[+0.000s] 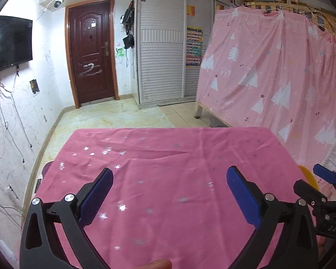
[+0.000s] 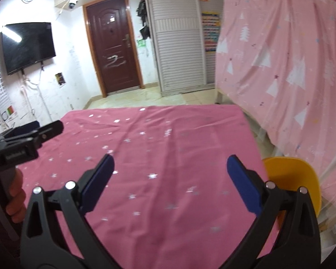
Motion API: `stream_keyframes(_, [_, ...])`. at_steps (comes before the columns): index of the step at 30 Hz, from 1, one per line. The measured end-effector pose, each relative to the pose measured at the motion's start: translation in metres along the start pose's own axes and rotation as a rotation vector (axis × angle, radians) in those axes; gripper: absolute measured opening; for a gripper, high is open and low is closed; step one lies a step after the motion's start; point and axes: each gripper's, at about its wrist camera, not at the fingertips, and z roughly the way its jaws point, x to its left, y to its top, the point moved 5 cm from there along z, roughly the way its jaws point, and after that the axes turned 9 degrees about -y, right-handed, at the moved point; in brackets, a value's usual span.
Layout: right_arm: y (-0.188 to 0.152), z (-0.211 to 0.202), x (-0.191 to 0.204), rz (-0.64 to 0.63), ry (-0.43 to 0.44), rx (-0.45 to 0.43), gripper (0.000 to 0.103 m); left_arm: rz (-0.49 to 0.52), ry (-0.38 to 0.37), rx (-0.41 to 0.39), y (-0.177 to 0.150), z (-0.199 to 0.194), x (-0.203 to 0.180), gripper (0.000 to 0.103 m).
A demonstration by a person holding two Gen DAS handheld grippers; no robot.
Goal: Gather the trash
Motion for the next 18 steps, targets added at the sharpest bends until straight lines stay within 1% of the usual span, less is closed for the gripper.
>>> stream_keyframes(3, [-0.002, -0.001, 0.02, -0.001, 0.045, 0.008, 0.097, -0.017, 0.012, 0.0, -0.002, -0.003, 0.013, 0.094])
stream_keyframes(9, [-0.005, -0.003, 0.047, -0.012, 0.096, -0.01, 0.097, -0.049, 0.035, 0.01, -0.016, -0.007, 0.042, 0.094])
stream_keyframes(12, [-0.007, -0.002, 0.059, -0.022, 0.114, -0.018, 0.097, -0.062, 0.044, 0.024, -0.022, -0.005, 0.053, 0.094])
stream_keyframes(18, [-0.01, 0.004, 0.07, -0.047, 0.125, -0.011, 0.097, -0.091, 0.058, 0.039, -0.033, 0.0, 0.069, 0.094])
